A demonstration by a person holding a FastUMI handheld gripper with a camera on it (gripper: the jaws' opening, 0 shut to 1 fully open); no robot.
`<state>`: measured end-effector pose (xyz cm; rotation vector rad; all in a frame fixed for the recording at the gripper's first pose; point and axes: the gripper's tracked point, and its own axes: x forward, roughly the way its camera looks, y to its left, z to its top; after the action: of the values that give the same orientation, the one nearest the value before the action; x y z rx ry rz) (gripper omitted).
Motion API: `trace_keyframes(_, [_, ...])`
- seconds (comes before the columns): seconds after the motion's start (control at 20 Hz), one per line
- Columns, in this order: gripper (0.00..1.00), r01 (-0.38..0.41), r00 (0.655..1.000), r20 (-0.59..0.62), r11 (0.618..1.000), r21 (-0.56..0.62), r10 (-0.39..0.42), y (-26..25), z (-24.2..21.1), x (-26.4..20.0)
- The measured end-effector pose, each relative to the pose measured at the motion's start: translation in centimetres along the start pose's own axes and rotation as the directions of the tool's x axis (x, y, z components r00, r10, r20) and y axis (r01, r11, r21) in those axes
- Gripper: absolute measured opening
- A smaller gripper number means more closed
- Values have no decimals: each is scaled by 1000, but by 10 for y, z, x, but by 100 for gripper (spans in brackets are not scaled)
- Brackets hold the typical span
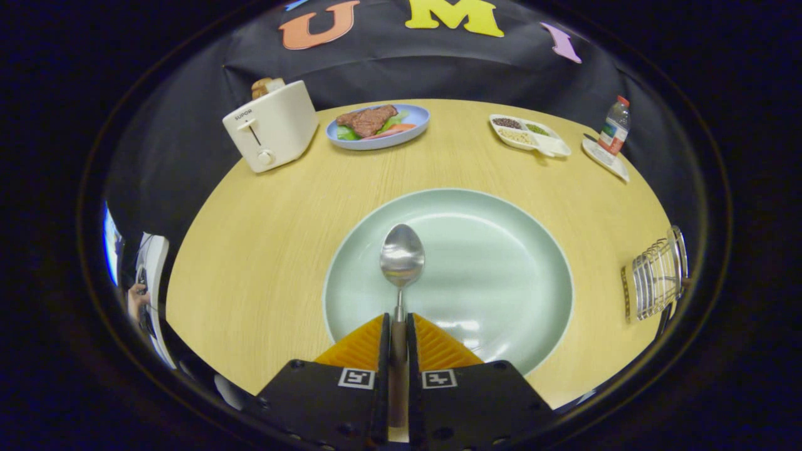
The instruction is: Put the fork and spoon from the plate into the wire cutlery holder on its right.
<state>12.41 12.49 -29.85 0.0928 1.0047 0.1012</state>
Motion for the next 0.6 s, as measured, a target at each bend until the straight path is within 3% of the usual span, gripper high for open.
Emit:
trace_keyframes(0.1, [13,-8,1000,0,1000,1,8,-1,-1,-1])
trace_keyframes(0.15, [8,-13,1000,-6,1000,-5,13,0,-3,-2])
trace_keyframes(0.6, [8,-56,997,57,998,-25,57,-5,12,-33])
